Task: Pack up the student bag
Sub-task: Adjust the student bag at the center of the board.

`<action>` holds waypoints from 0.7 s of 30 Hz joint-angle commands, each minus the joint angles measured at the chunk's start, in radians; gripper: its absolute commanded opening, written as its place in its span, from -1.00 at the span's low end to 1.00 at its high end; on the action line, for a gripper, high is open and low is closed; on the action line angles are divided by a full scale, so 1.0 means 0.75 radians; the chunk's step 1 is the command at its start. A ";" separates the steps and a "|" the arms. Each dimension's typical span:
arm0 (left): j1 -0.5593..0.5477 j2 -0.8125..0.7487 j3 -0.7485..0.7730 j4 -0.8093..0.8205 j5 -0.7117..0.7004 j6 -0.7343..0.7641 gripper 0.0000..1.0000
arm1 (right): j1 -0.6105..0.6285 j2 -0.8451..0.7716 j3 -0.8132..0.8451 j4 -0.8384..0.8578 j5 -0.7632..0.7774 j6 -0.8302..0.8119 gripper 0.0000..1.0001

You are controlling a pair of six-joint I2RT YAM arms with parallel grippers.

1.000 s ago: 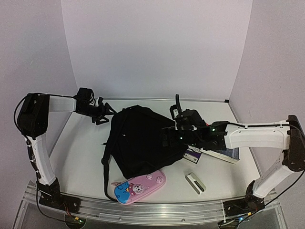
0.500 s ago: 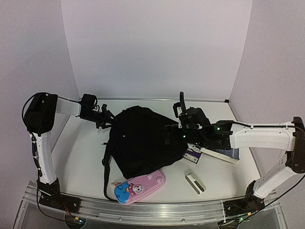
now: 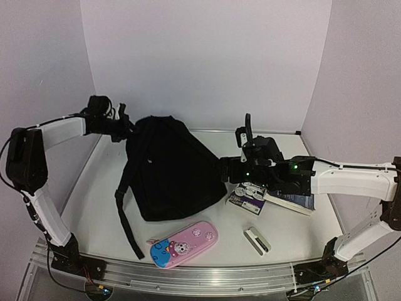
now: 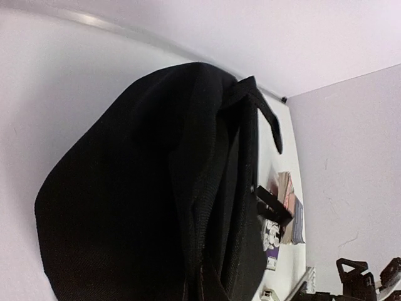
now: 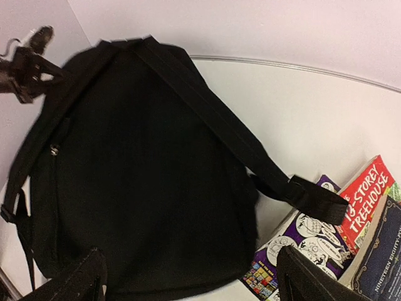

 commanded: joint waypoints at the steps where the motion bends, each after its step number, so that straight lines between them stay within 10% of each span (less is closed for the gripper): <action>1: 0.047 -0.222 0.394 -0.070 -0.082 0.229 -1.00 | 0.002 -0.041 0.059 0.010 0.101 -0.004 0.79; 7: 0.012 -0.255 0.553 -0.086 0.223 0.324 -1.00 | 0.001 -0.034 0.055 0.032 0.135 0.016 0.80; 13: -0.262 -0.300 0.299 -0.157 0.293 0.530 -0.97 | 0.001 -0.022 0.025 0.059 0.127 0.060 0.80; 18: -0.442 -0.301 0.039 -0.110 0.344 0.463 0.05 | 0.001 -0.029 0.011 0.065 0.126 0.079 0.81; 21: -0.532 -0.311 -0.023 -0.136 0.362 0.441 0.26 | 0.001 -0.031 0.015 0.064 0.115 0.081 0.82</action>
